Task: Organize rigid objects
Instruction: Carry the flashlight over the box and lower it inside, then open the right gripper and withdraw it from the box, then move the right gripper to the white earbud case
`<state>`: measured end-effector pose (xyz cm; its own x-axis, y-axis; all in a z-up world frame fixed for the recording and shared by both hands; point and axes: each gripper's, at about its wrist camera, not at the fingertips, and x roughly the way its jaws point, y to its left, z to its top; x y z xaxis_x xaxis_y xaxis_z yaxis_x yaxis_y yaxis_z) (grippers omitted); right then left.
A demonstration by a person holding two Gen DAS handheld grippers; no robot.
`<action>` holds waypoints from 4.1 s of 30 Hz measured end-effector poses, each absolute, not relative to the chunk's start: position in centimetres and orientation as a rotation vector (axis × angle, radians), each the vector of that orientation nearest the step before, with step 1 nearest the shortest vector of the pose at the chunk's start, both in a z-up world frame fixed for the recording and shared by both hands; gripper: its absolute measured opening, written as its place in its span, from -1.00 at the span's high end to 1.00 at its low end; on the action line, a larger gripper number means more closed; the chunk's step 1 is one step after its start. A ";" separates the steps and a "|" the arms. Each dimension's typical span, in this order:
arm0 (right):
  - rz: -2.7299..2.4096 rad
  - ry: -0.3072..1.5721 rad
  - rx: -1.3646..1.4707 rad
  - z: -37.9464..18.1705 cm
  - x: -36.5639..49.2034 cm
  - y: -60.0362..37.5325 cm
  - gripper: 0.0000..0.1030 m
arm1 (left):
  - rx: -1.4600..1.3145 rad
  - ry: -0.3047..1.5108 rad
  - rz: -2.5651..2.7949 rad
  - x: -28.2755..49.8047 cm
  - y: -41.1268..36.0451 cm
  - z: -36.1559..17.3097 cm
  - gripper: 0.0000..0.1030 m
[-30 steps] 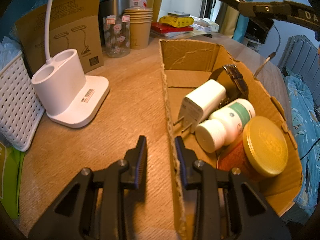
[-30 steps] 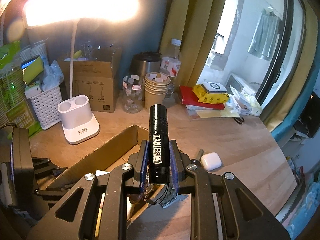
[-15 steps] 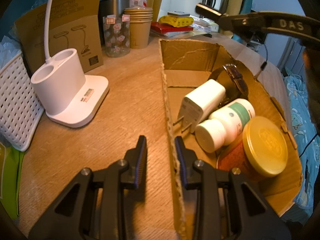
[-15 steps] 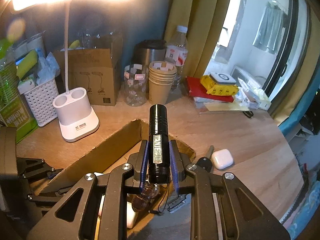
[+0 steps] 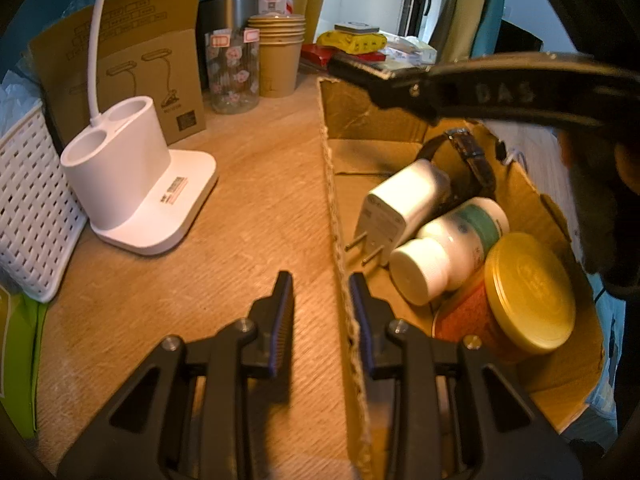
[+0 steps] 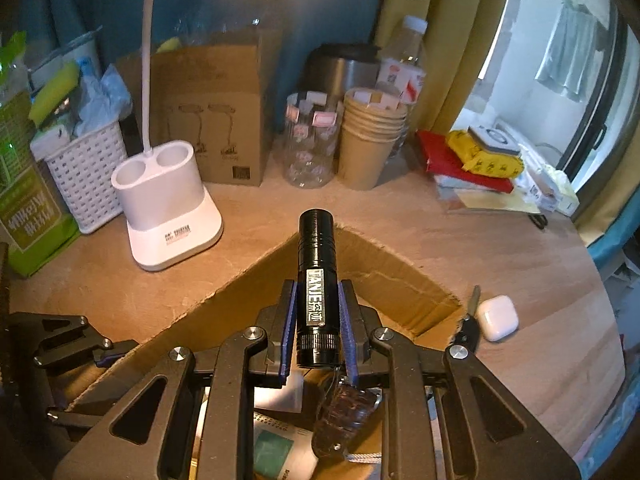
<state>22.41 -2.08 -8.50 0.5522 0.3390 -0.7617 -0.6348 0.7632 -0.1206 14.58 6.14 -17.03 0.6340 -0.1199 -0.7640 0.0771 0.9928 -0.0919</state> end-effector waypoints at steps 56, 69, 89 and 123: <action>0.458 0.780 -0.331 -4.5 19.5 -10.1 0.01 | -0.056 0.874 -0.107 14.8 6.6 -17.1 0.39; 0.366 0.775 -0.250 -4.4 19.6 -14.8 -0.04 | -0.059 0.868 -0.093 14.6 6.7 -17.0 0.39; 0.319 0.752 -0.133 -6.9 24.0 -18.7 -0.30 | -0.077 0.870 -0.098 14.5 6.7 -17.0 0.39; 0.356 0.863 -0.249 -13.9 35.0 -17.2 -0.30 | -0.089 0.878 -0.112 14.4 6.5 -17.2 0.39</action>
<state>35.03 -17.18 -13.93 0.5975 0.2035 -0.7756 -0.4021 0.9129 -0.0703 14.45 6.49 -17.16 0.6335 -0.1342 -0.7620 0.0609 0.9904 -0.1237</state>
